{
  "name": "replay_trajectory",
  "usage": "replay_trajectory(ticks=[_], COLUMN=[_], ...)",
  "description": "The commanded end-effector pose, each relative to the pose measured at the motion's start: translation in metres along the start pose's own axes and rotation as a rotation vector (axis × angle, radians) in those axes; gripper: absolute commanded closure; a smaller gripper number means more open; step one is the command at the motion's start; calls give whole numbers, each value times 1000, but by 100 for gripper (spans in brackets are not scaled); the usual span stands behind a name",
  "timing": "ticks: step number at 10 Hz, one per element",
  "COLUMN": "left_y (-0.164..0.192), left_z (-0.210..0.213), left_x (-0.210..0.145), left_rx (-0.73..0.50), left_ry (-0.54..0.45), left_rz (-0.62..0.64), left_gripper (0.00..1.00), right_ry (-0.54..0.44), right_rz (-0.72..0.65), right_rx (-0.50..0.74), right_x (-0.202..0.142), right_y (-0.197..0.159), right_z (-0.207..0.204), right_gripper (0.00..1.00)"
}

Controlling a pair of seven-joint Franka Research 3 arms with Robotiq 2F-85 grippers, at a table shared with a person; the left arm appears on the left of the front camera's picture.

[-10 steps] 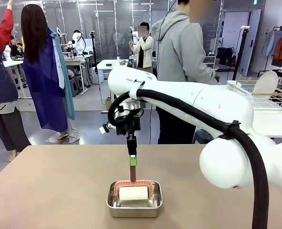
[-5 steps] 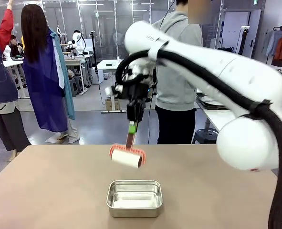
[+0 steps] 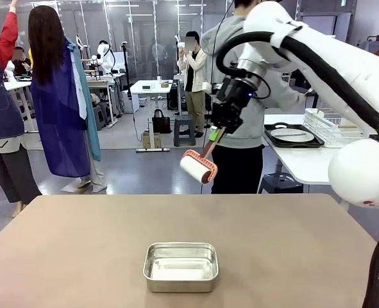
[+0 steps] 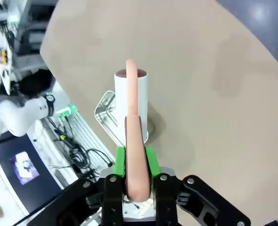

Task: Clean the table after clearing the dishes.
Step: When the right (or left) Handle tray is removed, use the right hand (or left hand) to clean the right (or left) side of the table with the Lint Roller.

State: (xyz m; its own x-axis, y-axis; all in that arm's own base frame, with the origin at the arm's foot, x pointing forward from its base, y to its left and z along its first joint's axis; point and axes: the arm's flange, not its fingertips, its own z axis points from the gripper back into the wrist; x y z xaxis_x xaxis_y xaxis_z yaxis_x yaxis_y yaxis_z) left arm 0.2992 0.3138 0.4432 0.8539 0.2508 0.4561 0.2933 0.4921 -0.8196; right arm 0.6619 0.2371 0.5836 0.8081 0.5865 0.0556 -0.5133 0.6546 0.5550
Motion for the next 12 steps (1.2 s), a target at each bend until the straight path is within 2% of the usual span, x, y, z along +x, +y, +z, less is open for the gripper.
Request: replay_trajectory(ticks=[1,2,6,9,10,11,12], left_y=[-4,-4,-4,-4,-4,-4,-4], left_z=[5,5,5,5,5,5,5], left_x=[-2,-2,-2,-2,-2,-2,-2], left_rx=[9,9,9,9,9,9,9], left_ry=[7,7,7,7,7,7,7], left_rz=[-6,-6,-6,-6,-6,-6,-6], left_gripper=[0,0,0,0,0,0,0], right_ry=[69,119,-5,-152,-236,-58,-58], right_rz=[-150,-167,-279,-377,-376,-380,-380], right_rx=[95,133,224,298,339,275,275], right_x=[-209,-217,-247,-260,-264,-166,-166], right_y=[-13,-18,-44,-85,-95,-113,-113], right_z=[-146,-155,-151,-160,-163,-87,-87], right_gripper=[81,81,81,81,81,81,81])
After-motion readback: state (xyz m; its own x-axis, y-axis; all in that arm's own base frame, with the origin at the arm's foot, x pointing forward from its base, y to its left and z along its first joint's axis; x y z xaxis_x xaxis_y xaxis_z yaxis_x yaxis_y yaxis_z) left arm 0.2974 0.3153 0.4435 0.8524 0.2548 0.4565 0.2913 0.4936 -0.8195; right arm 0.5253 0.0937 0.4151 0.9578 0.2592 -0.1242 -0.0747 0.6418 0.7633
